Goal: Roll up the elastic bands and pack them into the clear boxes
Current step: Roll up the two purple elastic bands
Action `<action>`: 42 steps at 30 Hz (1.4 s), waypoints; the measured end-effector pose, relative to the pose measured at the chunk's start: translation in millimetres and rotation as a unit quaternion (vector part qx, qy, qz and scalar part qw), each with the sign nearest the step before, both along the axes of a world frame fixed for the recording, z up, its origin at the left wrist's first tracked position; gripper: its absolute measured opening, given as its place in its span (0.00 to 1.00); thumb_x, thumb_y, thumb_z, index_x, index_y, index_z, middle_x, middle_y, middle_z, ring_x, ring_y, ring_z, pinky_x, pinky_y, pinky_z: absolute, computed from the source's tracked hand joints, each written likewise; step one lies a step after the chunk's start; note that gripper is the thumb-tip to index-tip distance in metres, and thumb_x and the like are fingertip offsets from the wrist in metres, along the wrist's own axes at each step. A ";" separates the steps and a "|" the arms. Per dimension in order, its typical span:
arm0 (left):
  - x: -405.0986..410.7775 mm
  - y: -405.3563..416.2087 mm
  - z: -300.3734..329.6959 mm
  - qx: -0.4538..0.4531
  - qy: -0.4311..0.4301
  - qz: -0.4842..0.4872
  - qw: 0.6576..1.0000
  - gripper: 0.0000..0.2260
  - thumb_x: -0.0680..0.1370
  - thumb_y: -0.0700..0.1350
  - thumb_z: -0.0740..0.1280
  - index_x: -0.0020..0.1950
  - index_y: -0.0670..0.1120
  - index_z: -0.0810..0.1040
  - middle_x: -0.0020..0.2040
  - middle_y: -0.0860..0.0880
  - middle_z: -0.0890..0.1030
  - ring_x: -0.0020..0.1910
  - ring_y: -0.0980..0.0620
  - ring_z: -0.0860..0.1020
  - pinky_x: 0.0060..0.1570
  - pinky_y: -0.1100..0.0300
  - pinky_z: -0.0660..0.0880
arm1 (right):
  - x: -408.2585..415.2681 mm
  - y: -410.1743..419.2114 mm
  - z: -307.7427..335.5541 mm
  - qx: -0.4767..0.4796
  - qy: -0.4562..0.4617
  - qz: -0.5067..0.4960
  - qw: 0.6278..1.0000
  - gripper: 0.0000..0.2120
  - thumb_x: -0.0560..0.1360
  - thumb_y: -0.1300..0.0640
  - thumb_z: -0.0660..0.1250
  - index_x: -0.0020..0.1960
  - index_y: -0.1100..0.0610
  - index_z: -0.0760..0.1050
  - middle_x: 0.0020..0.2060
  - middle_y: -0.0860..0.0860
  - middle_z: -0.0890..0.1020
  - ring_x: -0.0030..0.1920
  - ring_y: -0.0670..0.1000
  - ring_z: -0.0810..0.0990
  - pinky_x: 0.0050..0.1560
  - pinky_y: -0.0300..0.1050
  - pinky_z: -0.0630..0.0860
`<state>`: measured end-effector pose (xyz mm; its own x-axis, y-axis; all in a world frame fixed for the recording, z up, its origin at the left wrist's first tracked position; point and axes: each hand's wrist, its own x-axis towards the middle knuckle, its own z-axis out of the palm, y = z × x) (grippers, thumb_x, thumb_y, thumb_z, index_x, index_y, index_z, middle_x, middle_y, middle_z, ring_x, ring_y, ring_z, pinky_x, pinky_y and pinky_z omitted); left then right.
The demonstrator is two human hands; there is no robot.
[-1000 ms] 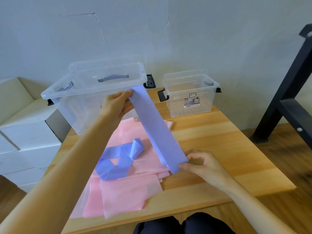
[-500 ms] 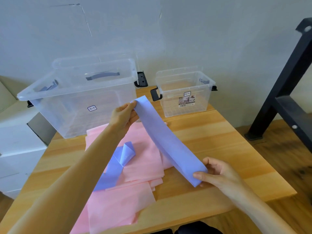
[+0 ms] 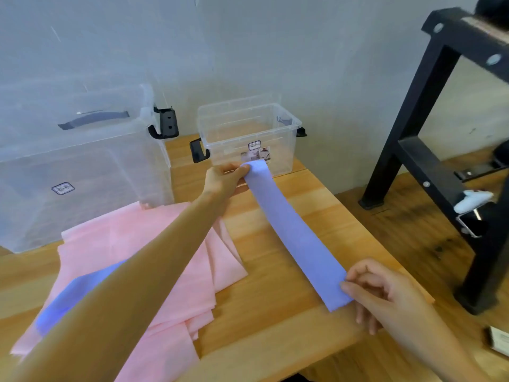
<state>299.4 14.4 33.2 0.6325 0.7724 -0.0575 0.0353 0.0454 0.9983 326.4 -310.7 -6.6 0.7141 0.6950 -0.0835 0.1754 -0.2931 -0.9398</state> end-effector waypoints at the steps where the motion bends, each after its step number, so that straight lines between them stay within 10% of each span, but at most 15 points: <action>1: 7.4 -2.6 -3.9 0.001 0.005 -0.007 1.000 0.05 0.79 0.38 0.69 0.43 0.43 0.80 0.43 0.46 0.82 0.41 0.50 0.82 0.35 0.65 0.80 | 2.3 -3.0 -0.4 -0.013 -0.016 -0.002 1.000 0.04 0.77 0.63 0.69 0.43 0.59 0.76 0.27 0.58 0.80 0.23 0.56 0.73 0.23 0.42 0.69; 12: 53.8 -12.1 -43.1 0.155 0.074 -0.013 0.985 0.06 0.78 0.36 0.69 0.50 0.46 0.80 0.46 0.46 0.84 0.47 0.47 0.83 0.44 0.53 0.83 | 6.0 -9.6 -10.4 -0.172 -0.290 -0.029 0.941 0.09 0.74 0.49 0.72 0.38 0.43 0.74 0.39 0.34 0.78 0.40 0.40 0.75 0.31 0.36 0.67; 18: 50.8 -15.0 -49.8 0.357 0.150 -0.027 0.922 0.06 0.77 0.40 0.68 0.47 0.52 0.79 0.47 0.54 0.82 0.44 0.55 0.80 0.41 0.57 0.77 | 8.7 -13.6 -29.7 -0.055 -0.481 -0.051 0.873 0.06 0.70 0.59 0.78 0.38 0.51 0.83 0.43 0.45 0.76 0.44 0.47 0.70 0.38 0.40 0.71; 23: 51.2 -16.2 -49.3 0.420 0.177 -0.044 0.889 0.09 0.78 0.39 0.66 0.50 0.50 0.84 0.50 0.51 0.83 0.48 0.52 0.80 0.45 0.54 0.78 | 1.8 -14.5 -44.6 0.053 -0.474 -0.015 0.879 0.11 0.77 0.56 0.65 0.45 0.60 0.84 0.45 0.49 0.80 0.44 0.49 0.76 0.44 0.42 0.73; 42: 42.1 -4.3 -54.1 0.534 0.221 -0.063 0.813 0.10 0.80 0.39 0.63 0.54 0.41 0.84 0.57 0.43 0.79 0.49 0.40 0.79 0.47 0.48 0.77 | -5.4 -16.7 -40.5 0.019 -0.443 0.037 0.895 0.06 0.78 0.59 0.67 0.48 0.58 0.82 0.46 0.47 0.79 0.47 0.49 0.77 0.43 0.46 0.74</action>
<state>341.6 10.1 -20.9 0.8108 0.4614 0.3603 0.3388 -0.8718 0.3538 321.1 -327.4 -47.0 0.4392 0.7340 0.5180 0.8754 -0.2200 -0.4304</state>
